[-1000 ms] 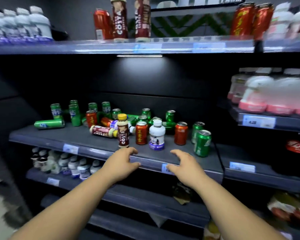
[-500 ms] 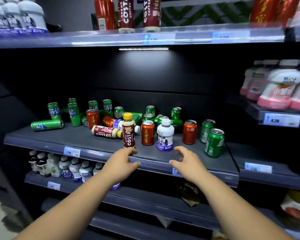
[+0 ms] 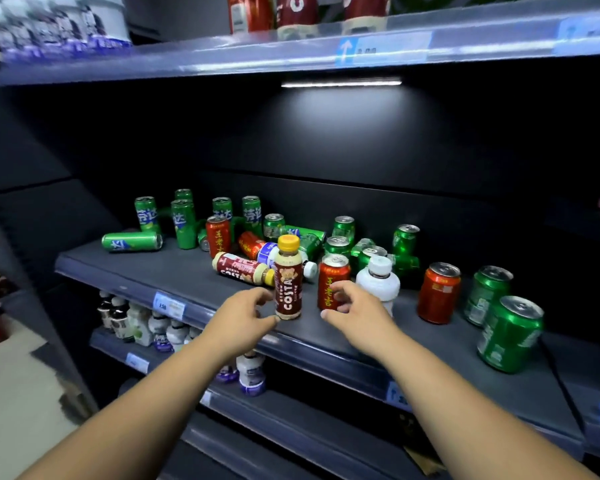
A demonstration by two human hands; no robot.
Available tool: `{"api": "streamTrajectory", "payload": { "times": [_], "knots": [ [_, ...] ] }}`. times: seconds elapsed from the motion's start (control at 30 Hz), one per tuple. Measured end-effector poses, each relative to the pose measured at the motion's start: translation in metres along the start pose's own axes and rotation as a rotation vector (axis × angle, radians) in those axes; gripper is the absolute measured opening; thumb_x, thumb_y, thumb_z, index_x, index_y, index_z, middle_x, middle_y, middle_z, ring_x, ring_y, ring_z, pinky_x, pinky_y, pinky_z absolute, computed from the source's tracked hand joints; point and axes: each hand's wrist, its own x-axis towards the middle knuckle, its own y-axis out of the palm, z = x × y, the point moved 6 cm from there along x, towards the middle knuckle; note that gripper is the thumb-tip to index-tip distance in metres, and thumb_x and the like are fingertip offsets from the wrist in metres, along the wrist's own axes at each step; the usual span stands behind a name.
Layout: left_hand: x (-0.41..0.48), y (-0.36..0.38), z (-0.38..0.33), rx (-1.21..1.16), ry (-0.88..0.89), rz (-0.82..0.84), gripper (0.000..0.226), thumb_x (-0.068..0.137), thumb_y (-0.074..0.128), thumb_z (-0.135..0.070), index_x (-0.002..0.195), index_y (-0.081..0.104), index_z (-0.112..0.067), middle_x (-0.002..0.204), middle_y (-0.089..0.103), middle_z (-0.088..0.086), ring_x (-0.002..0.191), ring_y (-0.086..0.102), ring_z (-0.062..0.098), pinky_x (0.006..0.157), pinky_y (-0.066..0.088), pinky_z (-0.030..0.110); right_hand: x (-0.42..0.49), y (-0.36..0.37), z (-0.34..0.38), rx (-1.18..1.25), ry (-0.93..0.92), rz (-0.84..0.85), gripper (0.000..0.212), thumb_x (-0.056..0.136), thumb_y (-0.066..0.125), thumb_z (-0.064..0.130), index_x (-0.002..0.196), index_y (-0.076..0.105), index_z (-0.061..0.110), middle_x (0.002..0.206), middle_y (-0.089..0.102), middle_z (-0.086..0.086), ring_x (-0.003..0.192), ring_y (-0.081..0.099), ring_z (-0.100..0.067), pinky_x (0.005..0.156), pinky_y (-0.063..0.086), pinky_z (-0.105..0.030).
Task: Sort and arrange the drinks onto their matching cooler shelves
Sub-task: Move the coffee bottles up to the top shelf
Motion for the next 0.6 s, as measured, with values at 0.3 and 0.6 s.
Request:
{"api": "streamTrajectory", "payload": {
  "times": [0.3, 0.6],
  "knots": [
    [0.047, -0.033, 0.050, 0.068, -0.012, -0.026, 0.042, 0.085, 0.072, -0.035, 0.125, 0.059, -0.027, 0.124, 0.062, -0.005, 0.098, 0.060, 0.014, 0.084, 0.050, 0.031, 0.045, 0.047, 0.021, 0.040, -0.001, 0.033, 0.064, 0.082, 0.079, 0.023, 0.139, 0.049, 0.026, 0.121, 0.058, 0.006, 0.108, 0.061, -0.013, 0.092, 0.047, -0.029],
    [0.135, -0.038, 0.093, 0.246, 0.179, 0.066, 0.052, 0.076, 0.074, -0.033, 0.125, 0.059, -0.029, 0.121, 0.062, -0.002, 0.112, 0.058, 0.022, 0.091, 0.049, 0.037, 0.069, 0.069, 0.025, 0.051, 0.102, -0.131, 0.071, 0.077, 0.084, 0.024, 0.137, 0.048, 0.030, 0.121, 0.061, 0.015, 0.114, 0.061, -0.009, 0.098, 0.046, -0.028]
  ]
}}
